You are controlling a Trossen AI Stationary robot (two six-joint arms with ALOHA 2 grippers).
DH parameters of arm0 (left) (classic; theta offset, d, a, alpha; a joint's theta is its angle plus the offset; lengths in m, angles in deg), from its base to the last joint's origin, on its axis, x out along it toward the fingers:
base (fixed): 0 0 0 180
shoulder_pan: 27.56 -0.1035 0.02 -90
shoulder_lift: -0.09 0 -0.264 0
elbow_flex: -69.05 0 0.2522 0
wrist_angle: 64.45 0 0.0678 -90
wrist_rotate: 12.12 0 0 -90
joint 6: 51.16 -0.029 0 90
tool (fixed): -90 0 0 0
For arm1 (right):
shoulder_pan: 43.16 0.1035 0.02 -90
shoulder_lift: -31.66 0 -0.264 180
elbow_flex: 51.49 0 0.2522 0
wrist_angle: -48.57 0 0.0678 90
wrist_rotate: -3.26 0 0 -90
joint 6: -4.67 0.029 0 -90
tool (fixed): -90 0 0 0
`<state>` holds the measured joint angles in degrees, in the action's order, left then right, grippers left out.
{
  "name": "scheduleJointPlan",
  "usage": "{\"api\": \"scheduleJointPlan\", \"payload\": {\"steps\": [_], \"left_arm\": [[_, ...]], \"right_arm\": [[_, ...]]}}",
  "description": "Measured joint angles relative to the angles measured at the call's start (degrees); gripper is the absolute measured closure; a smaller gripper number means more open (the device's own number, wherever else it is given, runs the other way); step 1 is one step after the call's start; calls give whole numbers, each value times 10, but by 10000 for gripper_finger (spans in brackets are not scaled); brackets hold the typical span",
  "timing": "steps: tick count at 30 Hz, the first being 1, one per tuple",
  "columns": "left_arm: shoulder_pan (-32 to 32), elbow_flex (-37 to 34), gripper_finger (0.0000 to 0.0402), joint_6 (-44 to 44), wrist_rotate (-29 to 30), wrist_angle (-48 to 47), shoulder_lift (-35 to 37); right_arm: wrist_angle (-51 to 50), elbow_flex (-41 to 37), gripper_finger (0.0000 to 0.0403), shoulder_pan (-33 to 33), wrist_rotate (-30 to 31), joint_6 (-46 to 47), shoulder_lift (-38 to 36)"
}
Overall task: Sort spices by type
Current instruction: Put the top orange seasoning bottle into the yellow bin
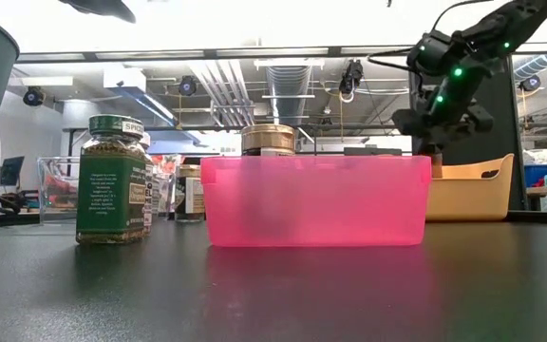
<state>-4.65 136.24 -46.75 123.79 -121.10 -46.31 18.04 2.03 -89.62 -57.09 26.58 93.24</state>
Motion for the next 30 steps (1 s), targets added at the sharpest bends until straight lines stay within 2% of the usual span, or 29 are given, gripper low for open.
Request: {"api": "scheduleJointPlan", "payload": {"steps": [5, 17, 30], "left_arm": [[0, 0, 402, 0, 0, 0, -1], [0, 0, 402, -7, 0, 1, -1], [0, 0, 402, -7, 0, 3, -1]], "right_arm": [[26, -21, 205, -29, -16, -3, 0], [45, -30, 205, -30, -12, 18, 3], [75, -36, 205, -34, 5, 29, 68]]}}
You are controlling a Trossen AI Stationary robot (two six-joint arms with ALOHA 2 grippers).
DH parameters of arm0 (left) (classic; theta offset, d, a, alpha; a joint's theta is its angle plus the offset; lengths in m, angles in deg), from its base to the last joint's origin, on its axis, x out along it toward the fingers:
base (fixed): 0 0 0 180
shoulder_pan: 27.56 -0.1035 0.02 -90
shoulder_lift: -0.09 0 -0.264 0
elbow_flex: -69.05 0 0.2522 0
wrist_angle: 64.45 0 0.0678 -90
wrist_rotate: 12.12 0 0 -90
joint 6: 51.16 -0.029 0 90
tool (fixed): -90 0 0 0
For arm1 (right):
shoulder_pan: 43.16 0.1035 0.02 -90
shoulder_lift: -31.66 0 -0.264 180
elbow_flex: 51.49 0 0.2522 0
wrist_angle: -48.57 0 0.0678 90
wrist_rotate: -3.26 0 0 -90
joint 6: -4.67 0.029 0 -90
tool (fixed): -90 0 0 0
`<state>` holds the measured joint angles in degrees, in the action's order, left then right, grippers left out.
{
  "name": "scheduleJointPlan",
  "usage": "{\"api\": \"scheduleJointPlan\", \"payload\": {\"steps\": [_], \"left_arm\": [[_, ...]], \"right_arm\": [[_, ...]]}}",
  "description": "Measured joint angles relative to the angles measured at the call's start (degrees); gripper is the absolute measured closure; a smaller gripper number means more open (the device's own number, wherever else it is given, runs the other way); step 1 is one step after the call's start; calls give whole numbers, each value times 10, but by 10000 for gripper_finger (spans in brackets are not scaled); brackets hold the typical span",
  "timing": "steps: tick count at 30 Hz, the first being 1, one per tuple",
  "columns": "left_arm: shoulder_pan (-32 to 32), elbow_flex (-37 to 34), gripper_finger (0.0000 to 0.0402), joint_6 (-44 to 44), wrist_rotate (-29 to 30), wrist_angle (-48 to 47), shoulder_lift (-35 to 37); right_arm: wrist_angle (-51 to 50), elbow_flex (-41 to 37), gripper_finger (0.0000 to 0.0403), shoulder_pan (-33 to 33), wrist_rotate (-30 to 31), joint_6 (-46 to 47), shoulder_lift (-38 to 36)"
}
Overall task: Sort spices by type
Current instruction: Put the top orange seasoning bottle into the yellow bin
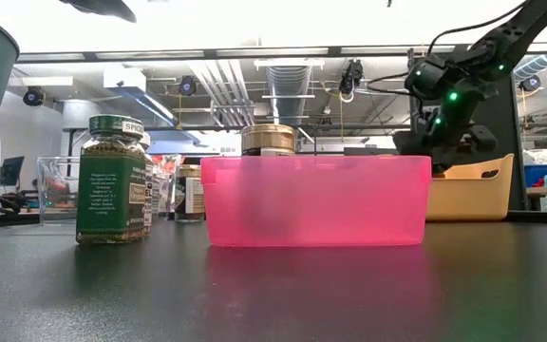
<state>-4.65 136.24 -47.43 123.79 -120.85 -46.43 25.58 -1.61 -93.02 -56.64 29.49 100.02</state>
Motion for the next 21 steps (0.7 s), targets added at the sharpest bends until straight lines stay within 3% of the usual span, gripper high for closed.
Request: {"api": "scheduleJointPlan", "payload": {"steps": [7, 13, 21], "left_arm": [[0, 0, 402, 0, 0, 0, 0], [0, 0, 402, 0, 0, 0, 0], [0, 0, 402, 0, 0, 1, 0]], "right_arm": [[6, 0, 203, -7, 4, -6, 19], [11, 0, 166, -7, 10, -3, 20], [10, 0, 188, -7, 9, -10, 15]]}}
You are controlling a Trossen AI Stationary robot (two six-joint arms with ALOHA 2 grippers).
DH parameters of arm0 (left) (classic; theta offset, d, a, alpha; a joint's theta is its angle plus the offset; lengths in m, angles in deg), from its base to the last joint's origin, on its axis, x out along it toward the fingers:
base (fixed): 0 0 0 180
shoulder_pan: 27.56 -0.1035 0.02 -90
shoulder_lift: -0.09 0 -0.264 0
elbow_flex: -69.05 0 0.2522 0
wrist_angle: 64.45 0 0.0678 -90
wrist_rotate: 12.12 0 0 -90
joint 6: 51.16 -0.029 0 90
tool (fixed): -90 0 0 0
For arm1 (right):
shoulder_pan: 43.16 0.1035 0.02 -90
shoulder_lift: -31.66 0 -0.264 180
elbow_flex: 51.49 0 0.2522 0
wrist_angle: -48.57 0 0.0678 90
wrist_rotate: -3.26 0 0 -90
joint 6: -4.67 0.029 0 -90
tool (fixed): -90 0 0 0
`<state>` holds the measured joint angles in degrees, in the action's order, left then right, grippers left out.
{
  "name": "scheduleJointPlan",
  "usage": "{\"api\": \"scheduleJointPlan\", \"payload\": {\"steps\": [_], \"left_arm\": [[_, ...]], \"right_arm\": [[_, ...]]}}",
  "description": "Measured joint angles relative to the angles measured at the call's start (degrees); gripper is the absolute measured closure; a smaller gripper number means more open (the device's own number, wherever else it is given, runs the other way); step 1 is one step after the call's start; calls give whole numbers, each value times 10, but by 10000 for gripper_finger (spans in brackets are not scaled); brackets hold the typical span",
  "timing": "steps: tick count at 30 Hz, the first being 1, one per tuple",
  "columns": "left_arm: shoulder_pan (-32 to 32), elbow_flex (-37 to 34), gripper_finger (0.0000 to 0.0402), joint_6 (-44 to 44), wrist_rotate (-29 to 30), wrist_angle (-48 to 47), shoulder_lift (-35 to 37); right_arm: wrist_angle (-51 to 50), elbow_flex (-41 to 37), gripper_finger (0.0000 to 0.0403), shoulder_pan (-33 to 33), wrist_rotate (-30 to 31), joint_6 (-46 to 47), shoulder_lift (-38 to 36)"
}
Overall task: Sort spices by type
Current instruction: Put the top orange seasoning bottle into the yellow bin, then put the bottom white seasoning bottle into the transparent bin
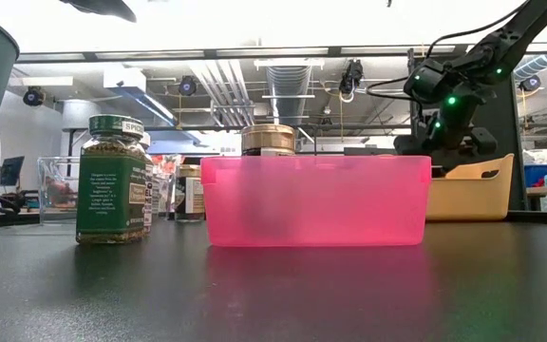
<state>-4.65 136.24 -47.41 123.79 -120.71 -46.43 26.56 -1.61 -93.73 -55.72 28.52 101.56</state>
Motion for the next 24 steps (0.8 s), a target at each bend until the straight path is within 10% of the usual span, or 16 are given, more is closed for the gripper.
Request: {"api": "scheduleJointPlan", "payload": {"steps": [24], "left_arm": [[0, 0, 402, 4, 0, 1, 0]], "right_arm": [[-50, 23, 92, 4, -1, -5, -23]]}}
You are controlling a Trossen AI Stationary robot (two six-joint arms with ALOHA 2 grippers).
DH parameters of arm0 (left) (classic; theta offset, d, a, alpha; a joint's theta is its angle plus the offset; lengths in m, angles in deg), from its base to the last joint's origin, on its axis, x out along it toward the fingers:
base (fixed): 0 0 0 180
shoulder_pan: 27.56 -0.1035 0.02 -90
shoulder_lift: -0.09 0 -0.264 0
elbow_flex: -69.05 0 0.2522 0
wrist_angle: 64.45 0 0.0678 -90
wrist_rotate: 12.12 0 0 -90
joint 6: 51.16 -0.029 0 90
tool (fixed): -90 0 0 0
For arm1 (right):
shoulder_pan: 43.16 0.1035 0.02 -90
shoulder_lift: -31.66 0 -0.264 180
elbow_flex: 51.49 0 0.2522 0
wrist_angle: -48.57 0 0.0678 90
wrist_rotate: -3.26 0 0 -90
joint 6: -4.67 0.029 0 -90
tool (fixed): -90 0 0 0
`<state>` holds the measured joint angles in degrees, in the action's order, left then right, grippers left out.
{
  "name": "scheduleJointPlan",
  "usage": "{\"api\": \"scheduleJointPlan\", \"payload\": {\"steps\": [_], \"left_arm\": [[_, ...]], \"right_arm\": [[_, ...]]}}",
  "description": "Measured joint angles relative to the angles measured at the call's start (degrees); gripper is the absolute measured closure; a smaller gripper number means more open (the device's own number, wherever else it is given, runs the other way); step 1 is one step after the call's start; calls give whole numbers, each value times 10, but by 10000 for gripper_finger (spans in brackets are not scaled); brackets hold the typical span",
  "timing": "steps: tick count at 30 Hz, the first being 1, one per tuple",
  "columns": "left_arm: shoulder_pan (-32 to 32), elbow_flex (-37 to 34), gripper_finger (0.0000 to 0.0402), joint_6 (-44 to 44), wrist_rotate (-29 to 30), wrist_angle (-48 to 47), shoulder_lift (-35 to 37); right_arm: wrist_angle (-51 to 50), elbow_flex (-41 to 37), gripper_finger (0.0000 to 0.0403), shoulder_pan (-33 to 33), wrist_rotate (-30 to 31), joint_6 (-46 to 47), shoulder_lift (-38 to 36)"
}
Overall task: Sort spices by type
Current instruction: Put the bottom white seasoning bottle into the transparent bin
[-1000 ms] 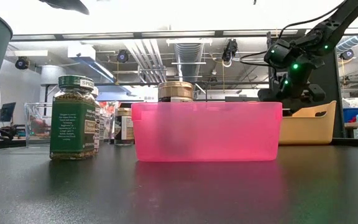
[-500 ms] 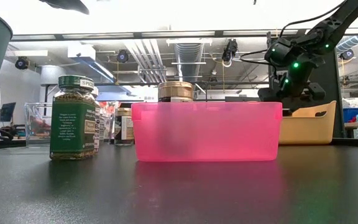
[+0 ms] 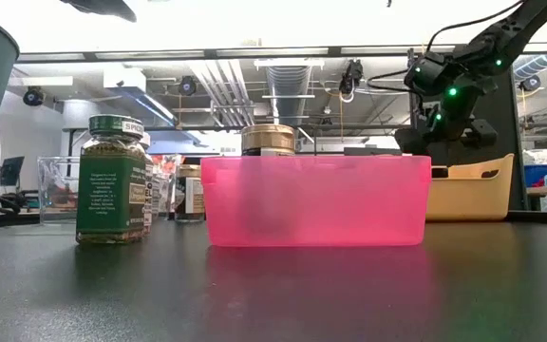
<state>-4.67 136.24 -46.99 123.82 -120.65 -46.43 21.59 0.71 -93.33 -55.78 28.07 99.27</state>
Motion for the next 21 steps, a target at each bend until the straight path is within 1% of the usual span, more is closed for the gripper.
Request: {"api": "scheduleJointPlan", "payload": {"steps": [6, 11, 16, 21], "left_arm": [[0, 0, 402, 11, 0, 0, 0], [0, 0, 402, 29, 0, 0, 0], [0, 0, 402, 72, -5, 0, -9], [0, 0, 402, 95, -50, 8, -35]], "right_arm": [[-25, 30, 80, 29, 1, 0, -23], [-30, 52, 79, 78, 2, -6, -54], [-26, 63, 93, 163, 9, -23, -86], [-20, 72, 109, 270, 21, -39, -108]]}}
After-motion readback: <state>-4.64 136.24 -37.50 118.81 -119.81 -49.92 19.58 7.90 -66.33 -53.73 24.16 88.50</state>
